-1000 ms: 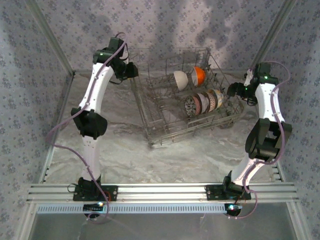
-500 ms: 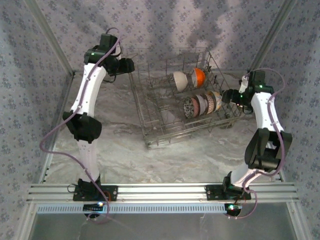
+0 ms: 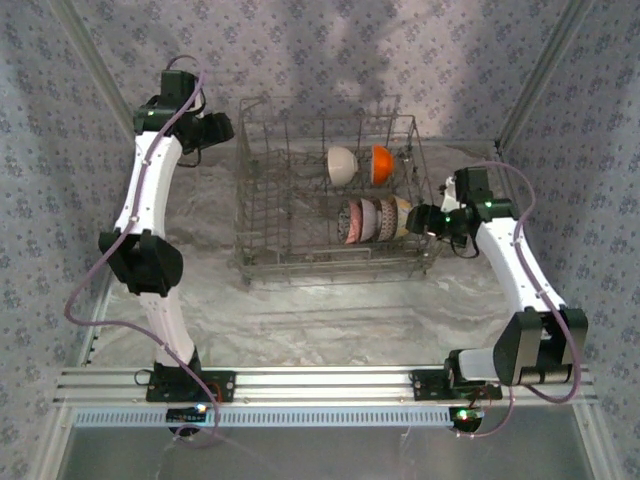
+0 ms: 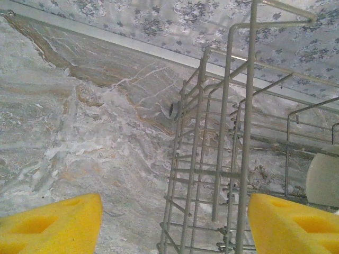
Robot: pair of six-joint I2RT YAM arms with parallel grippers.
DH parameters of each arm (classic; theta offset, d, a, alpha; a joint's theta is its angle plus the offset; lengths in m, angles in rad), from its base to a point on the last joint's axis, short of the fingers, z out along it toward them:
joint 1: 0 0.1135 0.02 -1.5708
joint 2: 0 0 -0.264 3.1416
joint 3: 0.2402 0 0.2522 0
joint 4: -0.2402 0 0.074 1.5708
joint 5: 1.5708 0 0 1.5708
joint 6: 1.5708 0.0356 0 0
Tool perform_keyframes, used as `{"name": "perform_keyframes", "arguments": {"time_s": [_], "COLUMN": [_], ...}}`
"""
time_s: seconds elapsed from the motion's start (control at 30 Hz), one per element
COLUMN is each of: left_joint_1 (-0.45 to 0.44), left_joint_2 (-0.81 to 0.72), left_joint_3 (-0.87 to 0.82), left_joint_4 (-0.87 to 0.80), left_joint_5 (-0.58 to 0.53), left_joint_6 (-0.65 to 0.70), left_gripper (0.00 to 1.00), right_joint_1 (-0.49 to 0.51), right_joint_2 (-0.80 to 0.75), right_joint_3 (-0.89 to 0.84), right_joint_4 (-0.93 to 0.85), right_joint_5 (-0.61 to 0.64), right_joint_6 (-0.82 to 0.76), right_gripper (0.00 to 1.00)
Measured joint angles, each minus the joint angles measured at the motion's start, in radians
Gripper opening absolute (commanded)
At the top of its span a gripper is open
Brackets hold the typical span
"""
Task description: Load the bowls into the dish rack
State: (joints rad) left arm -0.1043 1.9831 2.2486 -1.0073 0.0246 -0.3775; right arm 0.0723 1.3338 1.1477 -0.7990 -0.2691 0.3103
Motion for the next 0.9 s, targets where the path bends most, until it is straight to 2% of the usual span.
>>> {"name": "perform_keyframes", "arguments": {"time_s": [0.2,0.37,0.5,0.57,0.6,0.7,0.9], "left_joint_1": [0.0,0.0,0.003,0.016,0.027,0.077,0.174], "left_joint_2": [-0.018,-0.097,-0.201,-0.266,-0.3,-0.397,-0.569], "left_joint_3": [-0.04,-0.141,-0.278,-0.373,-0.426,-0.592,-1.035], "left_joint_4": [0.024,0.074,0.15,0.204,0.232,0.334,0.603], "left_joint_5": [0.0,-0.019,-0.052,-0.074,-0.088,-0.138,-0.26], "left_joint_6": [0.011,0.03,0.053,0.065,0.07,0.082,0.13], "left_gripper": [0.74,0.77,0.88,0.95,0.99,0.99,0.99], "right_joint_1": [0.01,-0.079,-0.156,-0.188,-0.203,-0.251,-0.306], "right_joint_2": [-0.001,0.011,0.027,0.031,0.034,0.041,0.096], "right_joint_3": [0.003,0.051,0.13,0.141,0.14,0.084,-0.194], "right_joint_4": [-0.022,-0.039,-0.004,0.051,0.082,0.242,0.576], "right_joint_5": [-0.016,-0.011,0.016,0.047,0.074,0.18,0.371], "right_joint_6": [0.011,-0.02,-0.059,-0.077,-0.084,-0.1,-0.135], "right_gripper": [0.86,0.88,0.9,0.92,0.97,0.99,0.99]}}
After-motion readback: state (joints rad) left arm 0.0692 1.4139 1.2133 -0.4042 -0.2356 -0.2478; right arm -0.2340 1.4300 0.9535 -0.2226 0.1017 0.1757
